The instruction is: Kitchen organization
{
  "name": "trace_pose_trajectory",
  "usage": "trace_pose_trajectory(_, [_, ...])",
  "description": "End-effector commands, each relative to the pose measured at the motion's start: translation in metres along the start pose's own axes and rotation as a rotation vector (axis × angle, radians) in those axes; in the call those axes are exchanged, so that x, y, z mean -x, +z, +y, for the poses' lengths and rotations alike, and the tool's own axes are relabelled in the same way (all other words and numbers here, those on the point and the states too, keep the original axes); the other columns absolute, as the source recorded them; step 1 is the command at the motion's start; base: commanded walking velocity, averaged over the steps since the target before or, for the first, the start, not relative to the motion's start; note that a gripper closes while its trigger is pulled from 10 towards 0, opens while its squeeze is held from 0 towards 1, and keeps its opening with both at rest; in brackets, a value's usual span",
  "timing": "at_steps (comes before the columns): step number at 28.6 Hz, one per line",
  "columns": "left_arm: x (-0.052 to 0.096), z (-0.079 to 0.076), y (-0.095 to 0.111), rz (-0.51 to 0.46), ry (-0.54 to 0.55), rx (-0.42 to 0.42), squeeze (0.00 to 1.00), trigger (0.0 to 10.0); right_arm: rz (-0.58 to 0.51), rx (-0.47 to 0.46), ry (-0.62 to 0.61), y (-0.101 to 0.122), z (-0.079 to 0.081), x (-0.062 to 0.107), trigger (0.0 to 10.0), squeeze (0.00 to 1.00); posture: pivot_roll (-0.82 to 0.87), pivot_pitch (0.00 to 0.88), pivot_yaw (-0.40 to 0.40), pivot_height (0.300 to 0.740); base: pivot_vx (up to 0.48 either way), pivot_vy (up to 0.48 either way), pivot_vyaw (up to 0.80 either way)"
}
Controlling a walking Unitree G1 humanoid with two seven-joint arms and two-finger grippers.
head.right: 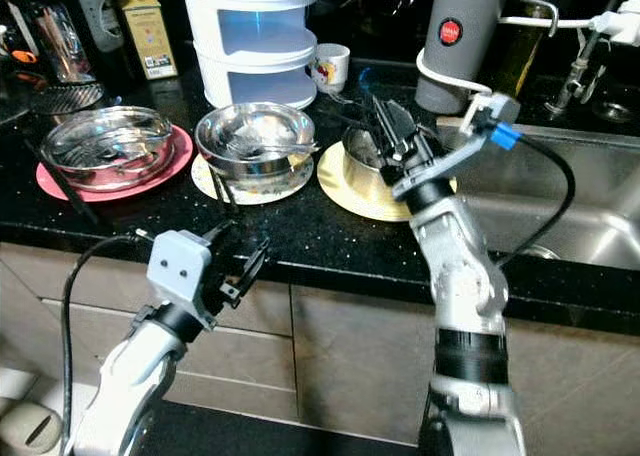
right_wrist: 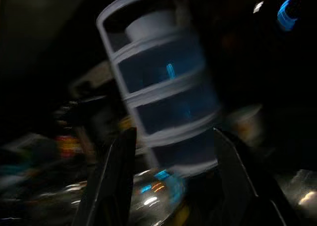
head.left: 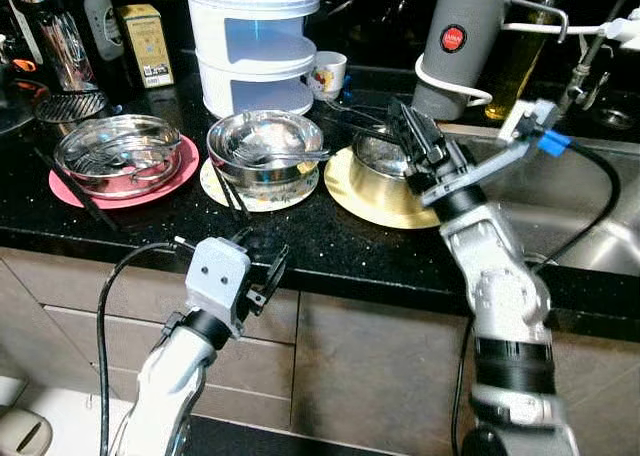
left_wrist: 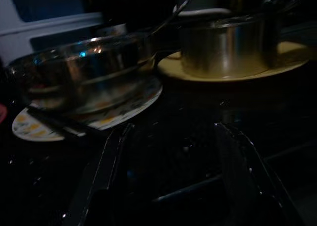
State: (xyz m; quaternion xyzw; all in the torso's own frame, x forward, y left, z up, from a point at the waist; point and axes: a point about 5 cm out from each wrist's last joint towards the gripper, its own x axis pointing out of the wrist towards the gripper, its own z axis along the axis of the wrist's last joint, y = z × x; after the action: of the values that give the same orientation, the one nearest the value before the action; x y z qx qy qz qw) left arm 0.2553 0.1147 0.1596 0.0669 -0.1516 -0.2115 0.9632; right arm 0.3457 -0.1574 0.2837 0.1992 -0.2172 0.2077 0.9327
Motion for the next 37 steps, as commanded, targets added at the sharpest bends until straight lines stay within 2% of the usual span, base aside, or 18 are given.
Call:
trace_pose_trajectory(1, [-0.001, -0.004, 0.004, -0.015, -0.022, 0.005, 0.00, 10.0, 0.028, 0.146, -0.012, 0.000, -0.002, -0.004, 10.0, 0.00, -0.01, 0.000, -0.076, 0.740, 0.000, 0.000, 0.00])
trace_pose_trajectory(2, [0.000, -0.005, 0.003, -0.012, -0.025, 0.008, 0.00, 10.0, 0.065, 0.263, 0.009, 0.000, -0.001, -0.007, 10.0, 0.49, -0.01, 0.000, -0.075, 0.740, 0.000, 0.000, 0.00])
trace_pose_trajectory(3, [0.000, -0.007, 0.002, -0.009, -0.028, 0.010, 0.00, 10.0, 0.097, 0.381, 0.023, 0.000, -0.001, -0.010, 10.0, 0.85, -0.01, 0.000, -0.076, 0.740, 0.000, 0.000, 0.00])
trace_pose_trajectory(4, [0.000, -0.007, 0.002, -0.009, -0.028, 0.010, 0.00, 10.0, 0.097, 0.381, 0.023, 0.000, -0.001, -0.010, 10.0, 0.85, -0.01, 0.000, -0.076, 0.740, 0.000, 0.000, 0.00])
trace_pose_trajectory(5, [0.000, -0.008, 0.001, -0.006, -0.029, 0.013, 0.00, 10.0, 0.113, 0.446, 0.035, 0.000, -0.001, -0.012, 10.0, 1.00, -0.01, 0.000, -0.076, 0.740, 0.000, 0.000, 0.00])
trace_pose_trajectory(9, [0.000, -0.010, 0.000, 0.001, -0.027, 0.028, 0.00, 10.0, 0.178, 0.705, 0.050, -0.005, 0.005, -0.027, 10.0, 1.00, -0.01, 0.000, -0.080, 0.740, 0.000, 0.000, 0.00])
trace_pose_trajectory(11, [0.000, -0.011, -0.001, 0.003, -0.027, 0.032, 0.00, 10.0, 0.213, 0.756, 0.058, -0.011, 0.007, -0.032, 10.0, 1.00, -0.01, 0.000, -0.082, 0.740, 0.000, 0.000, 0.00])
trace_pose_trajectory(12, [0.000, -0.012, 0.000, 0.003, -0.027, 0.033, 0.00, 10.0, 0.228, 0.789, 0.059, -0.014, 0.007, -0.034, 10.0, 0.00, -0.01, 0.000, -0.084, 0.740, 0.000, 0.000, 0.00])
trace_pose_trajectory(16, [0.000, -0.013, 0.000, 0.003, -0.026, 0.036, 0.00, 10.0, 0.285, 0.853, 0.037, -0.018, 0.004, -0.041, 10.0, 0.00, -0.01, 0.000, -0.089, 0.740, 0.000, 0.000, 0.00])
trace_pose_trajectory(18, [0.000, -0.015, 0.000, 0.005, -0.025, 0.040, 0.00, 10.0, 0.345, 0.797, -0.056, -0.016, -0.001, -0.053, 10.0, 0.00, -0.01, 0.000, -0.093, 0.740, 0.000, 0.000, 0.00])
trace_pose_trajectory(19, [0.000, -0.015, 0.000, 0.005, -0.025, 0.040, 0.00, 10.0, 0.345, 0.797, -0.056, -0.016, -0.001, -0.053, 10.0, 0.00, -0.01, 0.000, -0.093, 0.740, 0.000, 0.000, 0.00])
trace_pose_trajectory(20, [0.000, -0.015, 0.000, 0.006, -0.025, 0.041, 0.00, 10.0, 0.368, 0.759, -0.089, -0.015, -0.002, -0.056, 10.0, 0.00, -0.01, 0.000, -0.093, 0.740, 0.000, 0.000, 0.00])
trace_pose_trajectory(24, [-0.001, -0.016, 0.000, 0.006, -0.025, 0.043, 0.00, 10.0, 0.437, 0.741, -0.093, -0.016, -0.001, -0.062, 10.0, 0.00, -0.01, 0.000, -0.094, 0.740, 0.000, 0.000, 0.00])
trace_pose_trajectory(27, [-0.001, -0.017, 0.000, 0.005, -0.027, 0.044, 0.00, 10.0, 0.504, 0.737, -0.045, -0.015, 0.002, -0.067, 10.0, 0.00, -0.01, 0.000, -0.096, 0.740, 0.000, 0.000, 0.00])
trace_pose_trajectory(29, [-0.002, -0.018, 0.000, 0.004, -0.028, 0.045, 0.00, 10.0, 0.571, 0.770, 0.008, -0.009, -0.001, -0.070, 10.0, 0.00, -0.02, 0.000, -0.094, 0.740, 0.000, 0.000, 0.00])
trace_pose_trajectory(30, [-0.002, -0.018, 0.000, 0.003, -0.029, 0.045, 0.00, 10.0, 0.596, 0.818, 0.061, -0.006, -0.001, -0.071, 10.0, 0.00, -0.02, 0.000, -0.093, 0.740, 0.000, 0.000, 0.00])
trace_pose_trajectory(33, [-0.002, -0.018, 0.000, 0.003, -0.030, 0.046, 0.00, 10.0, 0.609, 0.870, 0.103, -0.001, -0.001, -0.073, 10.0, 0.00, -0.02, 0.000, -0.092, 0.740, 0.000, 0.000, 0.00])
trace_pose_trajectory(37, [-0.003, -0.020, 0.000, 0.003, -0.037, 0.050, 0.00, 10.0, 0.674, 1.018, 0.190, 0.005, 0.001, -0.079, 10.0, 0.00, -0.03, 0.000, -0.092, 0.740, 0.000, 0.000, 0.00])
